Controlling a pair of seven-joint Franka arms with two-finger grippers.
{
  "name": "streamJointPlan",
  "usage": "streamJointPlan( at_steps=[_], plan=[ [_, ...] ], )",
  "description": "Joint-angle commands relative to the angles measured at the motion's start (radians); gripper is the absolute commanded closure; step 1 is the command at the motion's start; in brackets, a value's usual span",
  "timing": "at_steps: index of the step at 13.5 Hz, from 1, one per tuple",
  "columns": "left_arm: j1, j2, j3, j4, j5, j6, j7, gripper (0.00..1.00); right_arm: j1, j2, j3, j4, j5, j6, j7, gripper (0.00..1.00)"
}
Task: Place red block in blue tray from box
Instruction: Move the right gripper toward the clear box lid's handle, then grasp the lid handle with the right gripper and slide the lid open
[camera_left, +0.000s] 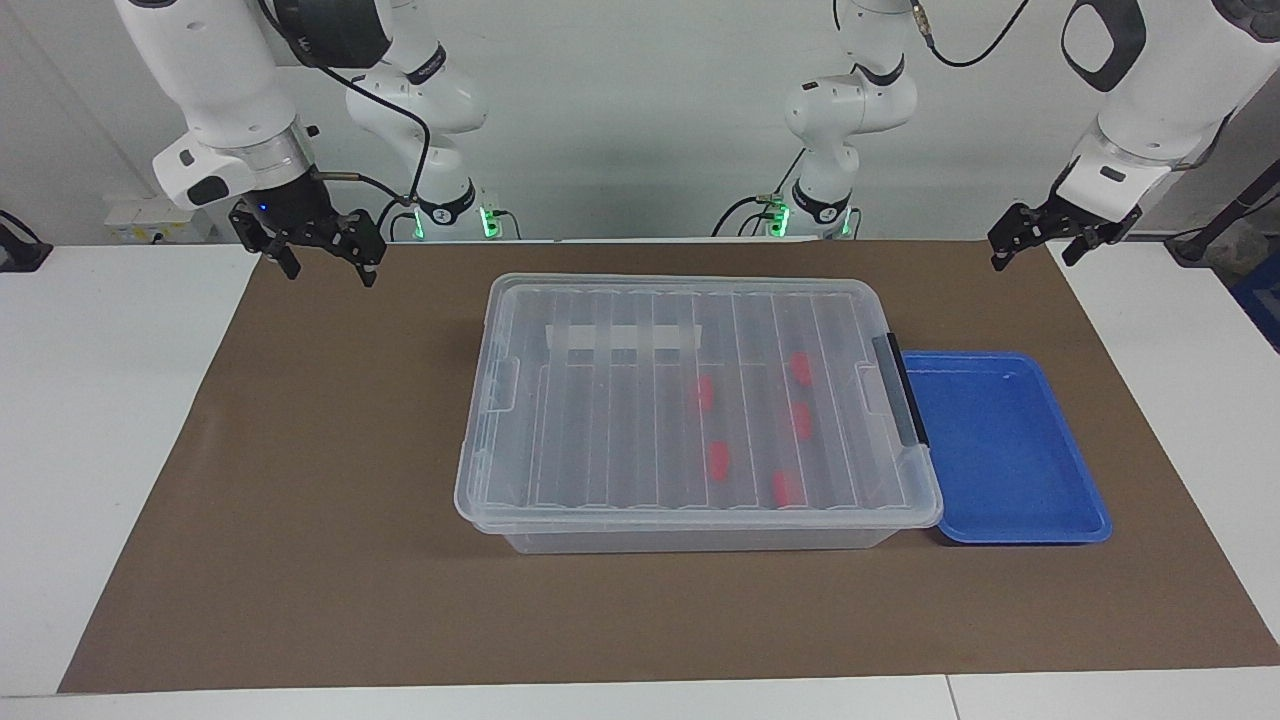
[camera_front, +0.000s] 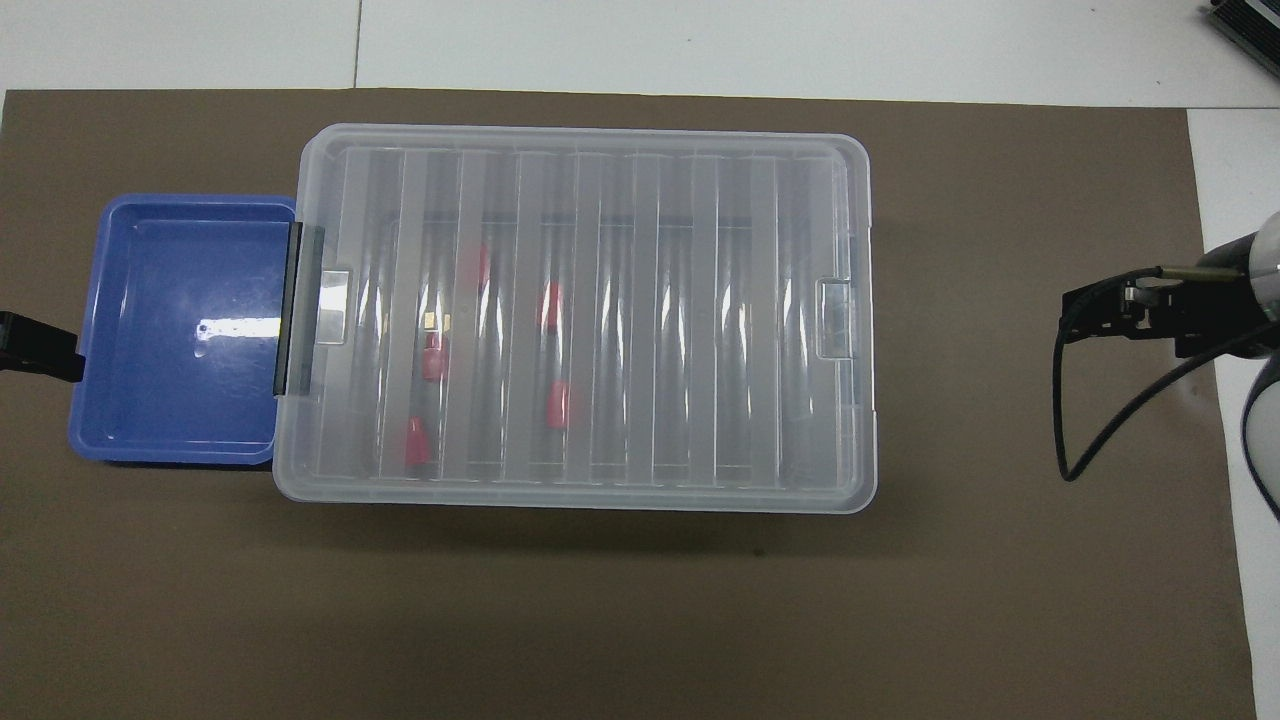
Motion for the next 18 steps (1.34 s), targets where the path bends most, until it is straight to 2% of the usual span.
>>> streamJointPlan(
  at_steps=[1, 3, 7, 12, 15, 18],
  plan=[
    [-0.012, -0.019, -0.003, -0.012, 0.009, 0.008, 0.002, 0.0, -0.011, -0.016, 0.005, -0.019, -0.006, 0.001, -0.014, 0.0],
    [-0.026, -0.017, -0.005, -0.012, 0.009, 0.008, 0.002, 0.0, -0.008, -0.016, 0.005, -0.022, -0.007, 0.016, -0.016, 0.0],
    [-0.026, -0.019, -0.003, -0.012, 0.009, 0.008, 0.002, 0.0, 0.004, -0.014, 0.009, -0.091, -0.006, 0.147, -0.003, 0.0],
    [-0.027, -0.017, -0.003, -0.012, 0.009, 0.008, 0.004, 0.0, 0.094, 0.007, 0.011, -0.195, 0.002, 0.307, 0.067, 0.0],
    [-0.026, -0.017, -0.003, -0.012, 0.009, 0.008, 0.002, 0.0, 0.134, 0.03, 0.011, -0.292, 0.002, 0.468, 0.127, 0.0],
    [-0.026, -0.017, -0.003, -0.012, 0.009, 0.008, 0.002, 0.0, 0.173, 0.053, 0.013, -0.343, 0.006, 0.548, 0.178, 0.0]
  ],
)
